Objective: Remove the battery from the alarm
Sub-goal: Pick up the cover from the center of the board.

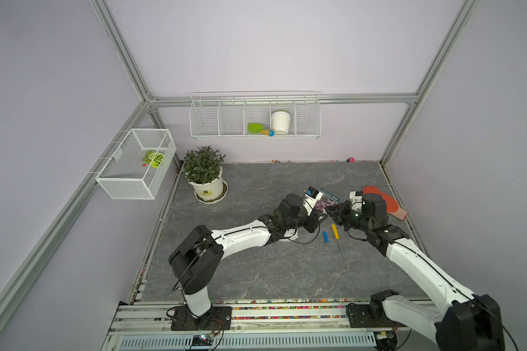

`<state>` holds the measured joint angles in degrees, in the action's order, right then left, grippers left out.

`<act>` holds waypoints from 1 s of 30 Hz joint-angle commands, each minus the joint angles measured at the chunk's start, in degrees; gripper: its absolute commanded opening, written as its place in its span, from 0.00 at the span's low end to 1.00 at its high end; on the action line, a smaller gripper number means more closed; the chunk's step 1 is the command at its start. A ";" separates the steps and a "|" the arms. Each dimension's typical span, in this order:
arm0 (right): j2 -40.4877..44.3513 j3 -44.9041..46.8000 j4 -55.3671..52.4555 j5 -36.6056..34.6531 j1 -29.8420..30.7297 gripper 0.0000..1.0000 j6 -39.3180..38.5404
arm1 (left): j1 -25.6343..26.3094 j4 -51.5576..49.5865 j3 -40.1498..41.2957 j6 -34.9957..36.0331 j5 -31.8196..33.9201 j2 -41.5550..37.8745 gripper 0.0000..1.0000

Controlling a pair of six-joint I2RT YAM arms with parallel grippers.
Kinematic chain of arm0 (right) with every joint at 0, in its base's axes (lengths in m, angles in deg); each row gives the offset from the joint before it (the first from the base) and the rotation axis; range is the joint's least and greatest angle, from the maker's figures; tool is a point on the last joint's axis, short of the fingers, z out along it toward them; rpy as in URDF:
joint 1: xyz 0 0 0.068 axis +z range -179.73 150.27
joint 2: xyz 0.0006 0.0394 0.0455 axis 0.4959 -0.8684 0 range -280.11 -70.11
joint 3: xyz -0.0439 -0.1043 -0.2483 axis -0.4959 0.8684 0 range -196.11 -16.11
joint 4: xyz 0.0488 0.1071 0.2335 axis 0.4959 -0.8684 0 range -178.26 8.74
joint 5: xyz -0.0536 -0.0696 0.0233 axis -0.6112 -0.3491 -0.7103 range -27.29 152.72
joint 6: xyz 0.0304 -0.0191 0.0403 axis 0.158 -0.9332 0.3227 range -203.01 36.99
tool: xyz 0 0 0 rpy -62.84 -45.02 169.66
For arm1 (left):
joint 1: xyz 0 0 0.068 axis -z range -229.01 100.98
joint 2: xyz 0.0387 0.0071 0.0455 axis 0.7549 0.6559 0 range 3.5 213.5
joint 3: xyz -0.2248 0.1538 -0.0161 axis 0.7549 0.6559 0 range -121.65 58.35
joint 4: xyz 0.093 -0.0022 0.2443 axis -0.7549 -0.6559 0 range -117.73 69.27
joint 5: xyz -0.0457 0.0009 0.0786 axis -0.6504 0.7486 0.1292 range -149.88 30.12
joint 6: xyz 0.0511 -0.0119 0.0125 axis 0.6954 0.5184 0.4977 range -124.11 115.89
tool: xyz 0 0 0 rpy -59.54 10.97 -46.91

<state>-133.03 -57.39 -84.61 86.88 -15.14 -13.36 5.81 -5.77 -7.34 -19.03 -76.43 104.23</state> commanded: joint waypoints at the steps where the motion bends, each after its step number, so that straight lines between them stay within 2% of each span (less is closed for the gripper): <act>1: 0.84 1.07 1.42 -0.86 -0.13 0.14 0.40 | 0.30 -0.22 -1.46 -0.29 -0.41 0.65 0.27; 12: 1.09 1.62 2.04 -1.05 -0.18 0.14 0.90 | 0.46 -0.60 -1.63 -0.37 -0.33 1.30 0.12; 16: 1.03 1.69 2.04 -0.48 -0.18 0.14 0.67 | 0.54 -0.90 -1.72 -0.35 0.51 1.31 0.00; 20: 1.57 1.89 1.36 -0.50 -0.18 0.15 0.40 | 0.54 -1.25 -1.71 -0.19 1.90 1.01 0.00; 22: 2.18 1.78 0.32 -0.82 -0.15 0.21 -0.22 | 0.54 -1.55 -1.63 -0.12 2.51 0.85 0.00; 26: 4.44 0.38 -5.21 -1.98 -0.18 0.38 -3.41 | 0.54 -3.74 -1.47 1.42 5.19 -0.03 0.00; 30: 8.24 -0.64 -12.28 -3.14 -0.73 0.46 -5.87 | 0.79 -9.31 -0.37 7.22 13.12 -2.97 0.00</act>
<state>-127.39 -56.88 -90.60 85.17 -15.53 -16.22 6.23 -10.40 -7.34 -16.71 -69.48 104.29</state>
